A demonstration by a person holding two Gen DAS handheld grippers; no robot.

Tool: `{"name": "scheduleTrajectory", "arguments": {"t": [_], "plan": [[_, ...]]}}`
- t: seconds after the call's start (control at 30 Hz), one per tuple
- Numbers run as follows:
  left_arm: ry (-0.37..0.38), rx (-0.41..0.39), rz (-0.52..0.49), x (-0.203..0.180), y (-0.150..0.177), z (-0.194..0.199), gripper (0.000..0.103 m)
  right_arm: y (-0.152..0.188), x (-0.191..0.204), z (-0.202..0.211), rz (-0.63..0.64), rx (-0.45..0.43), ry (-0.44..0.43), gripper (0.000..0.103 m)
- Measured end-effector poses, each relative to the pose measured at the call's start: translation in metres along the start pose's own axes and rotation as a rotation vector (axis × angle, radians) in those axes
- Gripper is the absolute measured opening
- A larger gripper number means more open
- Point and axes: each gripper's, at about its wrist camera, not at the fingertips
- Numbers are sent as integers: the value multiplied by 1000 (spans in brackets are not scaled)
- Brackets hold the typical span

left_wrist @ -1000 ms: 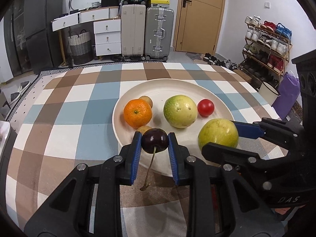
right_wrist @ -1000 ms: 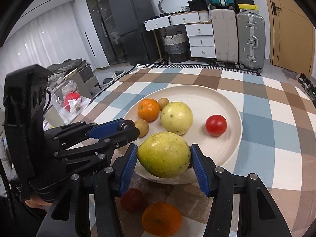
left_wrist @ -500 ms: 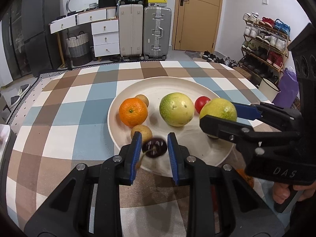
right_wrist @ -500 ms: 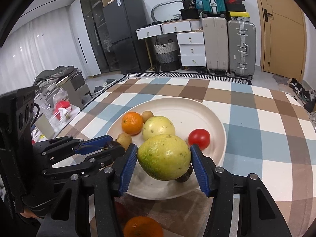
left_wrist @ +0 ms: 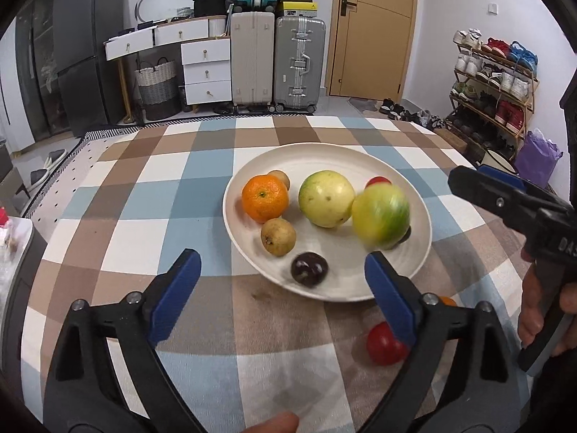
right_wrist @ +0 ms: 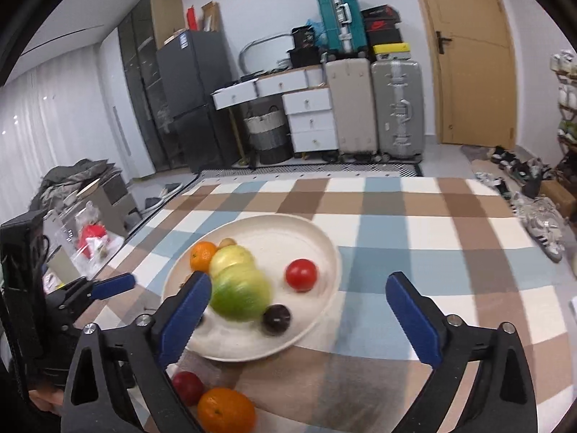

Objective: Organize fruits
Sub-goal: 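Withdraw both open tools from the plate toward the tomato and orange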

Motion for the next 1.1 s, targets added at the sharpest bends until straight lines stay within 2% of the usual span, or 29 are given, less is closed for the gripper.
{"name": "scheduleTrajectory", "arguments": {"t": [0.07,0.3,0.5,0.63,0.87,1.1], "plan": [[-11,-18,-6,-3,5,7,103,1,-7,5,-8,9,27,102],[-10,-26,-14,-8,16,24,103,12,-17,10,22,50,73,102],[22,-10,-2,-10,22,31,103,29,-8,6,118,152,-6,102],[42,6,-4,-12,23,34,103,38,-8,4,134,199,-29,102],[65,50,-52,-24,28,30,103,51,-11,21,153,213,-93,102],[69,139,-96,-34,37,14,103,59,0,19,206,252,-115,102]]}}
Point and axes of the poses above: each gripper's, at about its wrist camera, not at the fingertips, and z roughly against the way its jaws point, x to its left, y to its underside, and after that the axes turned 14 degrees about y, right-handed
